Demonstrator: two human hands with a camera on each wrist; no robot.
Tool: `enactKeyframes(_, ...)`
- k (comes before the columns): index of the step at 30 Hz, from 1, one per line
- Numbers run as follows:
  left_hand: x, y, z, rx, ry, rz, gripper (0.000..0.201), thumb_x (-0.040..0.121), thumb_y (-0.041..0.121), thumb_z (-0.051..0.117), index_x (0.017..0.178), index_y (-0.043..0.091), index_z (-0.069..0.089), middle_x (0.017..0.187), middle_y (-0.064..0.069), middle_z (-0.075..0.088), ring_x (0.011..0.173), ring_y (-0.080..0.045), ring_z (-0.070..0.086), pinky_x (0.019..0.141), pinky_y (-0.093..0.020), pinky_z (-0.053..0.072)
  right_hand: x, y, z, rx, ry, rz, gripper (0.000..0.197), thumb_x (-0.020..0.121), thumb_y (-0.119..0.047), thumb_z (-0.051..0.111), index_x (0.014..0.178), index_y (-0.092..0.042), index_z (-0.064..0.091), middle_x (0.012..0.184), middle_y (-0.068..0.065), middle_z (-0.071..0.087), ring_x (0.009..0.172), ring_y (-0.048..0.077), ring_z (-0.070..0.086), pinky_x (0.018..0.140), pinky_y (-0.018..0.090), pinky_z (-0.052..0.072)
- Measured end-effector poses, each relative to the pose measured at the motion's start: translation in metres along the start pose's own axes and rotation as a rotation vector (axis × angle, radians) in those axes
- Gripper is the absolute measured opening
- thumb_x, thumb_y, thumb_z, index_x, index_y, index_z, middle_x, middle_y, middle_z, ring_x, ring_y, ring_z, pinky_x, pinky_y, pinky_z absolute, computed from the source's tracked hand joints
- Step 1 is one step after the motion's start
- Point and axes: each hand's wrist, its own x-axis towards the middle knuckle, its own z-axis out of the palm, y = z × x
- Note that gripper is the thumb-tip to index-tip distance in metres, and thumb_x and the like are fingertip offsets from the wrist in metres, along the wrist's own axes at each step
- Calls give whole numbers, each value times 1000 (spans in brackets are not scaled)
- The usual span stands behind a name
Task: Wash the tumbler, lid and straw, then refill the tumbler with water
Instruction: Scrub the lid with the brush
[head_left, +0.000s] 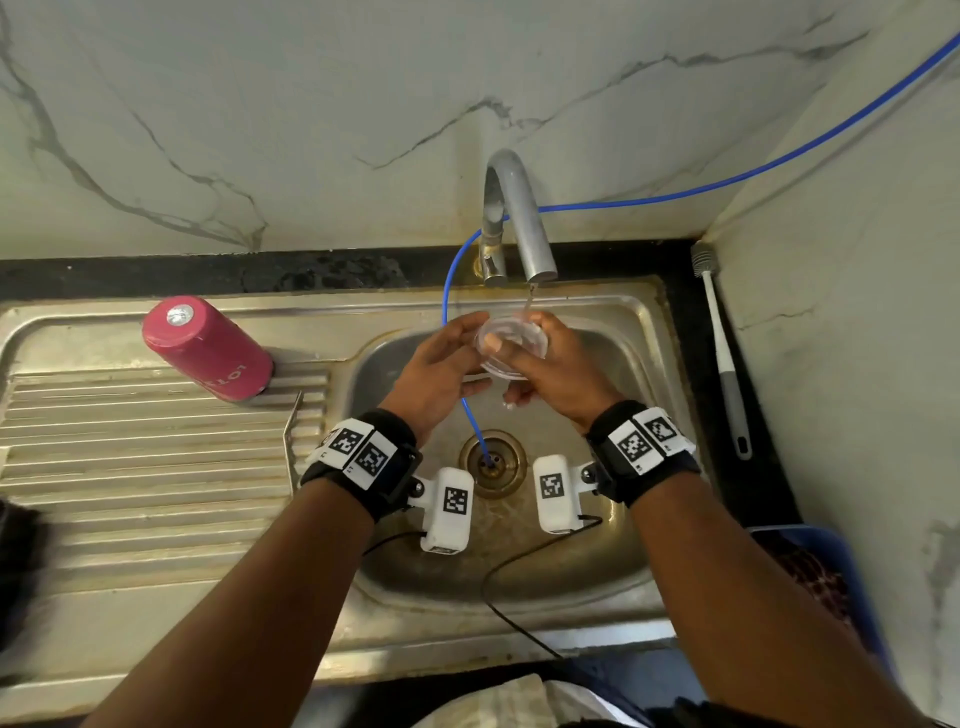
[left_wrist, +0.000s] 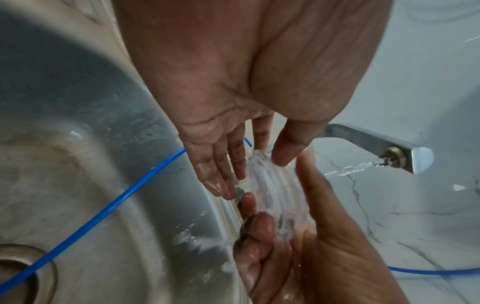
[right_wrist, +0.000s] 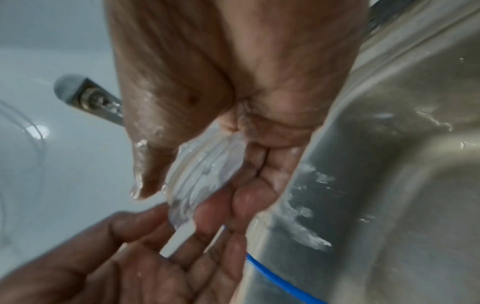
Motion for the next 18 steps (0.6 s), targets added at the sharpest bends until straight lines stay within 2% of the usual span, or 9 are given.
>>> enactKeyframes(1,0,0,2,-3,-9,-3,43,95,36,65,136,22,61,128,-9,72,119,-27,69,104,-44,54,0,0,-1,39,-78,55,51,96,-54,70,131,-18,59,113,12,74,64,19,69,55,32,57)
enactKeyframes(3,1,1,5,29,-18,11,43,101,43,60,138,23,60,130,-6,72,122,-23,68,108,-47,52,-1,-1,-6,190,-179,154,61,96,-70,56,129,-19,65,103,8,70,59,17,61,53,28,50)
enactKeyframes(5,2,5,10,68,11,27,39,104,47,56,130,18,61,121,-3,73,114,-20,68,108,-51,52,-2,0,-11,291,-209,206,71,95,-78,49,130,-18,66,92,9,63,55,16,53,50,27,45)
enactKeyframes(8,9,12,18,74,82,28,47,100,55,61,117,12,61,111,-10,75,107,-31,72,101,-49,56,-6,0,-18,300,-244,234,79,97,-82,36,127,-16,68,78,8,60,49,15,46,46,25,38)
enactKeyframes(11,19,14,22,191,129,-1,51,97,65,59,108,17,71,102,-8,78,96,-26,75,86,-40,61,-5,4,-24,229,-210,252,89,95,-86,24,117,-15,72,71,7,56,50,15,40,49,27,33)
enactKeyframes(13,20,15,27,295,119,-14,63,95,74,54,98,14,74,92,-8,78,83,-20,73,83,-41,61,-5,8,-26,156,-136,243,92,96,-86,18,105,-13,73,70,8,56,50,15,40,50,28,32)
enactKeyframes(15,20,14,30,346,114,-34,70,95,76,51,97,11,75,85,-8,78,77,-19,71,80,-40,62,-5,12,-26,64,-60,217,95,96,-87,16,100,-11,74,71,9,59,52,16,45,51,28,34)
enactKeyframes(17,20,11,31,316,125,-66,65,97,73,49,99,13,75,86,-7,78,77,-19,71,73,-34,62,-5,12,-26,-26,-21,205,97,94,-89,15,98,-11,73,77,9,63,58,17,50,55,30,38)
enactKeyframes(18,20,10,30,281,121,-82,63,98,72,48,103,14,74,92,-8,79,83,-21,73,76,-34,62,-5,11,-26,-71,-21,202,97,92,-90,16,99,-12,72,80,8,65,62,18,51,57,31,39)
